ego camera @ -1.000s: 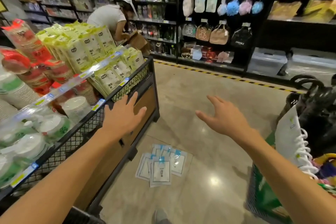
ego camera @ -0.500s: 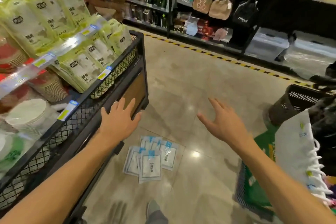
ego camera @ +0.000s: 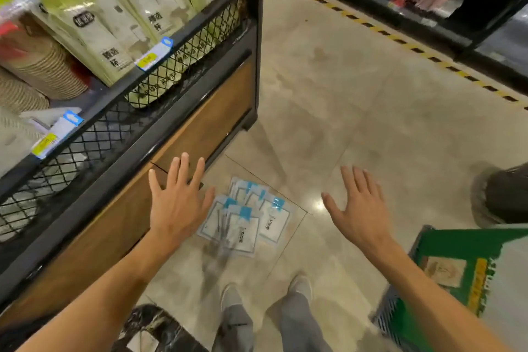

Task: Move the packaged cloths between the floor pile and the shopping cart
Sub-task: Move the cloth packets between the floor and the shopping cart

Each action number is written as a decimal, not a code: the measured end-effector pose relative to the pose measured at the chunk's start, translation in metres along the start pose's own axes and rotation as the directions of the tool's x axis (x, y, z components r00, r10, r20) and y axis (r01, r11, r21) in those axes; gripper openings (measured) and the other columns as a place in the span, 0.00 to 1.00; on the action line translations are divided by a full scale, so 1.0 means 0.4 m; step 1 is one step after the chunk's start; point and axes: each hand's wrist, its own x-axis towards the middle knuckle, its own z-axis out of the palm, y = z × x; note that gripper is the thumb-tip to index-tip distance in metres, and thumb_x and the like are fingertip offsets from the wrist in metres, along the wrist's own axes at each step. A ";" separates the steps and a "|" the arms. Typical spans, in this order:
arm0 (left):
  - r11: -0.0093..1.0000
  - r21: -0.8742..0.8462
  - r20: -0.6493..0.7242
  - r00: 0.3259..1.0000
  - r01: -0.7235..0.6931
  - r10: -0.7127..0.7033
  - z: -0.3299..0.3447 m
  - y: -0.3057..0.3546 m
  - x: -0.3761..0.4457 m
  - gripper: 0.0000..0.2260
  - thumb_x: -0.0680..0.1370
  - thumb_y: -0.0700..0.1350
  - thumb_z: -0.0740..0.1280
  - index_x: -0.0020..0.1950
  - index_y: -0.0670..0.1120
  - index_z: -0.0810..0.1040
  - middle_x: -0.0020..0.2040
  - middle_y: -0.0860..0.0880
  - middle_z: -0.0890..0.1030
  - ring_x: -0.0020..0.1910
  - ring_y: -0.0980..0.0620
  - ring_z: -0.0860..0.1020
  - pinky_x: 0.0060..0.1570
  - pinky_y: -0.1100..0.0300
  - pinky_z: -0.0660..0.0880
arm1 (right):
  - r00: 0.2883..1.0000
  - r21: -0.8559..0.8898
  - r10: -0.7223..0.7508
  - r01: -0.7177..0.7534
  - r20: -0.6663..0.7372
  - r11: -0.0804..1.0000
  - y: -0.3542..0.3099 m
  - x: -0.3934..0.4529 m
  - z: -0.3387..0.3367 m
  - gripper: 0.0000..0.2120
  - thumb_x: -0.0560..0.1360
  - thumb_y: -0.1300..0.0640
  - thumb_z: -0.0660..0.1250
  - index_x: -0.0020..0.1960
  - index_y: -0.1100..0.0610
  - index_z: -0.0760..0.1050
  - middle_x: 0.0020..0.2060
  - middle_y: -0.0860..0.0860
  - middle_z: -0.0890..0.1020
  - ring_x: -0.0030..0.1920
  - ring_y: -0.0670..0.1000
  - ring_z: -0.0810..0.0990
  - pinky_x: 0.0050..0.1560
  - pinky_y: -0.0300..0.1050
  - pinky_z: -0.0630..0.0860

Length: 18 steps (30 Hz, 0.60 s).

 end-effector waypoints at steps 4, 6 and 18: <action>1.000 0.011 0.041 0.999 0.024 -0.025 0.204 0.027 0.081 0.31 0.83 0.63 0.40 0.83 0.51 0.52 0.83 0.43 0.53 0.82 0.44 0.53 0.75 0.30 0.51 | 1.000 -0.019 -0.027 0.027 -0.002 0.999 0.053 0.108 0.212 0.37 0.81 0.36 0.60 0.83 0.55 0.58 0.80 0.57 0.64 0.80 0.61 0.60 0.80 0.61 0.58; 0.999 0.006 0.076 0.996 0.046 -0.046 0.329 0.038 0.118 0.30 0.83 0.62 0.40 0.83 0.51 0.54 0.83 0.43 0.54 0.82 0.44 0.53 0.75 0.29 0.49 | 0.999 -0.041 -0.054 0.054 -0.005 0.998 0.078 0.152 0.336 0.37 0.82 0.38 0.60 0.83 0.56 0.56 0.80 0.57 0.65 0.80 0.61 0.61 0.80 0.61 0.58; 0.979 0.150 0.360 0.914 0.141 -0.187 1.220 0.056 0.246 0.29 0.83 0.60 0.39 0.82 0.53 0.37 0.84 0.48 0.41 0.83 0.47 0.44 0.74 0.29 0.40 | 0.980 -0.077 -0.024 0.040 0.199 0.996 0.182 0.284 1.233 0.39 0.82 0.32 0.49 0.84 0.55 0.49 0.83 0.56 0.57 0.83 0.60 0.55 0.82 0.59 0.54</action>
